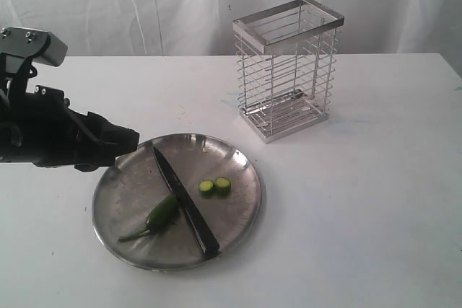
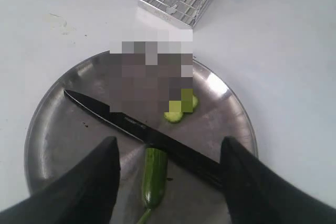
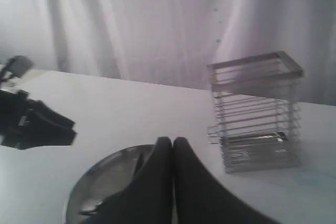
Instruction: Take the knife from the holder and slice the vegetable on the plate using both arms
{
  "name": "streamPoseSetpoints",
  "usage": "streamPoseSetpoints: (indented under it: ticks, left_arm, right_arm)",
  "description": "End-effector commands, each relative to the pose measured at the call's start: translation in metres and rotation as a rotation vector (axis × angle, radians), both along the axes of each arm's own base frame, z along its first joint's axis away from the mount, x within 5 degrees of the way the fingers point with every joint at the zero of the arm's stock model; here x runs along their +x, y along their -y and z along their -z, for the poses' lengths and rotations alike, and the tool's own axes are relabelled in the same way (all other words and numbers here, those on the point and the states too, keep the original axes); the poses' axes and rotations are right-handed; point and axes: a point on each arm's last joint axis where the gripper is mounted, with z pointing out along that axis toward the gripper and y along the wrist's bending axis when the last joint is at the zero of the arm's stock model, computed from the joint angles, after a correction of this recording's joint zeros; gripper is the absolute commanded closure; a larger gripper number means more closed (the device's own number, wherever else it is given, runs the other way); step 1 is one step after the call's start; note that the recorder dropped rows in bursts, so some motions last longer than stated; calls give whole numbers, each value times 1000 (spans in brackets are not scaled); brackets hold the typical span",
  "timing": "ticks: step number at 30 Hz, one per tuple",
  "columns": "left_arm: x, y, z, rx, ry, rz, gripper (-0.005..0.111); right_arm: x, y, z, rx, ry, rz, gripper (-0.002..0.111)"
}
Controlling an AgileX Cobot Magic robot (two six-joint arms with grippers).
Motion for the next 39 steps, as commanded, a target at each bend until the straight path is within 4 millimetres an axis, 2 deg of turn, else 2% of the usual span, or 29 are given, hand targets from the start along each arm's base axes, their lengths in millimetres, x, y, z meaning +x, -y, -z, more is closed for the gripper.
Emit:
streamPoseSetpoints:
  ticks: [1, 10, 14, 24, 39]
  left_arm:
    - [-3, 0, 0, -13, -9, 4, 47]
    - [-3, 0, 0, -13, -9, 4, 47]
    - [-3, 0, 0, -13, -9, 4, 47]
    - [-3, 0, 0, -13, -9, 4, 47]
    - [1, -2, 2, -2, 4, -28, 47]
  right_arm:
    - [-10, 15, 42, 24, 71, 138, 108]
    - [-9, 18, 120, -25, -15, 207, 108]
    - [-6, 17, 138, -54, -63, 208, 108]
    - [-6, 17, 152, -80, -119, 206, 108]
    - [-6, 17, 152, -75, -123, 204, 108]
